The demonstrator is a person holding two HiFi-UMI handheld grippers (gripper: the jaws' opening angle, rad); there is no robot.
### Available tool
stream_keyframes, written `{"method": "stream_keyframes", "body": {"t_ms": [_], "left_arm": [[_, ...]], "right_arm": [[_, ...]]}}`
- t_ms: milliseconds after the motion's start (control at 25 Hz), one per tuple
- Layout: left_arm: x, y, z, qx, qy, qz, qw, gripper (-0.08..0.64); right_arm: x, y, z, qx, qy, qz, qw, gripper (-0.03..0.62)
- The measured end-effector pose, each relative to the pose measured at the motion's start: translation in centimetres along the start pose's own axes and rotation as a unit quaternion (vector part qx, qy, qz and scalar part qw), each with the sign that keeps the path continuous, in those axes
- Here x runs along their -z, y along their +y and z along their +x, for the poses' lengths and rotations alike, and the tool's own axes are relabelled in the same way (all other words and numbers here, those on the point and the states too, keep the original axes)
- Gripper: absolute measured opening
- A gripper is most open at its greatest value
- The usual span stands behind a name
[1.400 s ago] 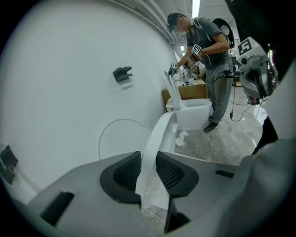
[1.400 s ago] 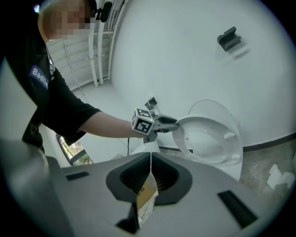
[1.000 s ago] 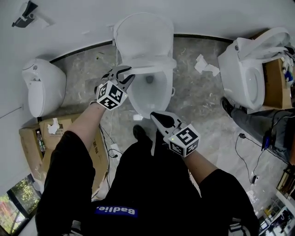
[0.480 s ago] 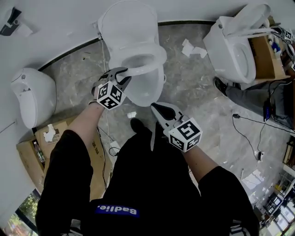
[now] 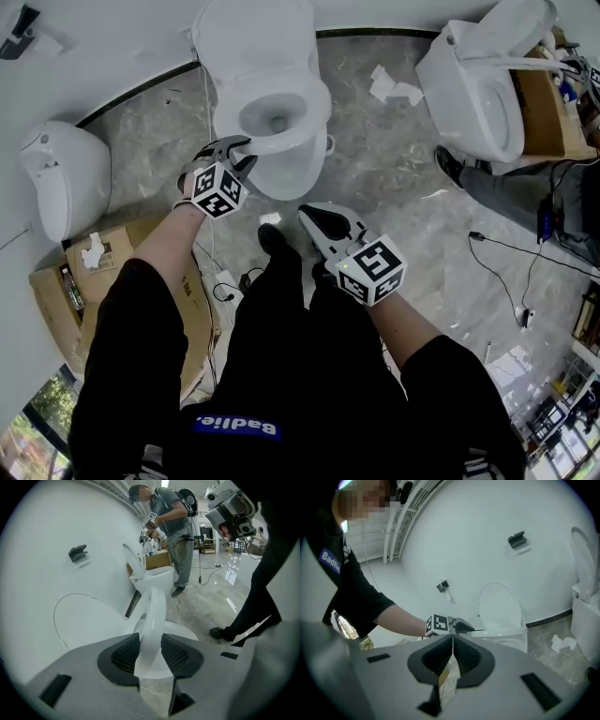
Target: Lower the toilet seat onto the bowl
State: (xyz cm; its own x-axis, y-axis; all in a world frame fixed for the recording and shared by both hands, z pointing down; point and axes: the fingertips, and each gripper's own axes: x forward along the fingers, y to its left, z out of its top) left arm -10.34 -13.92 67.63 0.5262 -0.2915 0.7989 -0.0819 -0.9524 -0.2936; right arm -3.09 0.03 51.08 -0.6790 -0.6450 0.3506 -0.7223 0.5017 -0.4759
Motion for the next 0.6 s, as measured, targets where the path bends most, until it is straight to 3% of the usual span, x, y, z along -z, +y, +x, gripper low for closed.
{"method": "stream_keyframes", "body": {"t_ms": [360,600], "left_arm": [[1.3,-3.8,1.8,-0.027,0.065,-0.033,0.997,0.152],[2.6,-6.0,2.5,-0.018,0.084,-0.018,0.9962,0.16]], "right_arm": [[2.4,-3.0,-3.7,-0.044,0.017,0.002,0.999,0.029],[4.8,-3.4,-4.5,-0.054,0.038,0.011,0.998,0.029]]}}
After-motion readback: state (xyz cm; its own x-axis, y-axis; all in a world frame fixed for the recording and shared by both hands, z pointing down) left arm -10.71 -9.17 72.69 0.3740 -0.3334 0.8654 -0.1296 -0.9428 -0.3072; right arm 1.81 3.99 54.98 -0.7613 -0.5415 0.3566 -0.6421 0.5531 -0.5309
